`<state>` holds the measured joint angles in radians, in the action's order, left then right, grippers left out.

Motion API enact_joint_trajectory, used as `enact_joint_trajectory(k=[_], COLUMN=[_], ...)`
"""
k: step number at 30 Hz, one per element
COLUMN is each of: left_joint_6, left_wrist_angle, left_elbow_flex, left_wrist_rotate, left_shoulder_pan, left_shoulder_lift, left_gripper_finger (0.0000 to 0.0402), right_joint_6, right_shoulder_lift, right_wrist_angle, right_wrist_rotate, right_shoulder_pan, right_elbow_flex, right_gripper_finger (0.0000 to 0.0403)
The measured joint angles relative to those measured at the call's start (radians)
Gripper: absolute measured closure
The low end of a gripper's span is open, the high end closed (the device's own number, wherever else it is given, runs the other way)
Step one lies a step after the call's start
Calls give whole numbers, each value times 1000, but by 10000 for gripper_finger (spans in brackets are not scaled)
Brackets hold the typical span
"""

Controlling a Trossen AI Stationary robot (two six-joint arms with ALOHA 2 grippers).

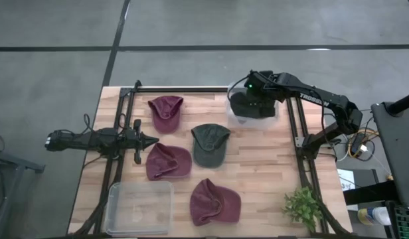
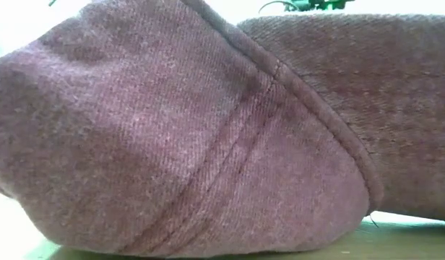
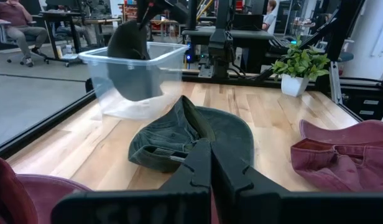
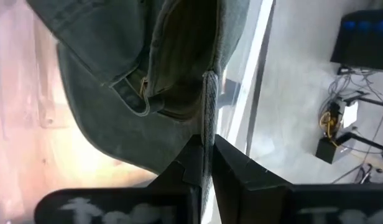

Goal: Pick & Place hat
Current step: Put the right gray cap into the top transparent bin, then put the bottom dark red cap into the bottom transparent bin

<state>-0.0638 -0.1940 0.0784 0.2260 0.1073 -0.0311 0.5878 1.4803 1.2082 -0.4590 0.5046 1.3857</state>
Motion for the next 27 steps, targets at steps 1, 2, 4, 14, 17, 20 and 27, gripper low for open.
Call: enact_joint_trajectory(k=[1, 2, 4, 14, 17, 20, 27], left_joint_6=[0, 0, 0, 0, 0, 0, 0], left_wrist_angle=[0, 0, 0, 0, 0, 0, 0], left_elbow_flex=[0, 0, 0, 0, 0, 0, 0], left_wrist_rotate=[0, 0, 0, 0, 0, 0, 0], left_shoulder_pan=[0, 0, 0, 0, 0, 0, 0], left_shoulder_lift=[0, 0, 0, 0, 0, 0, 0], left_gripper_finger=[401, 401, 401, 401, 401, 401, 401], right_joint_6=[13, 24, 35, -81, -124, -157, -145], right_shoulder_lift=[0, 0, 0, 21, 32, 42, 38], right_wrist_angle=[5, 9, 15, 10, 17, 20, 112], right_wrist_rotate=[1, 1, 13, 124, 123, 123, 14], right_shoulder_pan=[0, 0, 0, 0, 4, 4, -16], right_elbow_flex=[0, 0, 0, 0, 0, 0, 33], right_gripper_finger=[390, 390, 390, 383, 354, 310, 217])
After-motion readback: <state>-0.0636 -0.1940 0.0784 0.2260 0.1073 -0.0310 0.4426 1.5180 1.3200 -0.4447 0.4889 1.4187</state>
